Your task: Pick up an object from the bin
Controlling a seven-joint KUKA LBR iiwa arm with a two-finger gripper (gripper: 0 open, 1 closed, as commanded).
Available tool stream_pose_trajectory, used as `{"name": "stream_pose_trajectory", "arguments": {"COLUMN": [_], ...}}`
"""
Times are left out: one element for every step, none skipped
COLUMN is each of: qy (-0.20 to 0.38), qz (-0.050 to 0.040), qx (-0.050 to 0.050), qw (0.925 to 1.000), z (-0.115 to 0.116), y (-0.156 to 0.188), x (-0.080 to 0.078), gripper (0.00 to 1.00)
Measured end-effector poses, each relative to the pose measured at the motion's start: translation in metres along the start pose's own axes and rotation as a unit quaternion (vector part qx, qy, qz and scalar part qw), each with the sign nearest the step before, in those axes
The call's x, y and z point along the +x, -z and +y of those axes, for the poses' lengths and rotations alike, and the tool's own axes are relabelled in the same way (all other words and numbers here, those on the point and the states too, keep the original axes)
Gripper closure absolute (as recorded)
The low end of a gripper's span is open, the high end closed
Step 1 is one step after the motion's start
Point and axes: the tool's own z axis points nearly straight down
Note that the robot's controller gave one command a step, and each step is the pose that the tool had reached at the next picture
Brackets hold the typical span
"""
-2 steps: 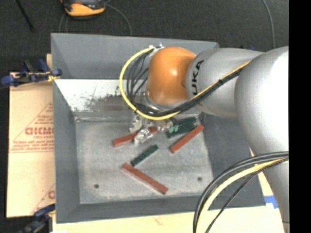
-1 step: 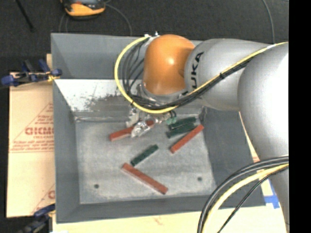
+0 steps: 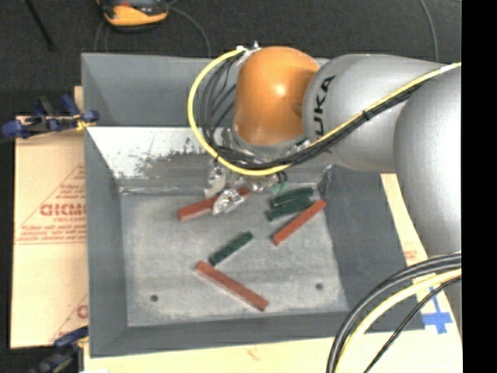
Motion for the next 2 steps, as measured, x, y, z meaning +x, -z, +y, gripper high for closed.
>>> {"name": "stream_pose_trajectory", "arguments": {"qy": [0.007, 0.009], "qz": [0.0055, 0.0024], "qx": [-0.001, -0.001], "qw": [1.0, 1.0], "z": [0.002, -0.001], "y": [0.027, 0.092], "x": [-0.002, 0.007], "gripper": [1.0, 1.0]}}
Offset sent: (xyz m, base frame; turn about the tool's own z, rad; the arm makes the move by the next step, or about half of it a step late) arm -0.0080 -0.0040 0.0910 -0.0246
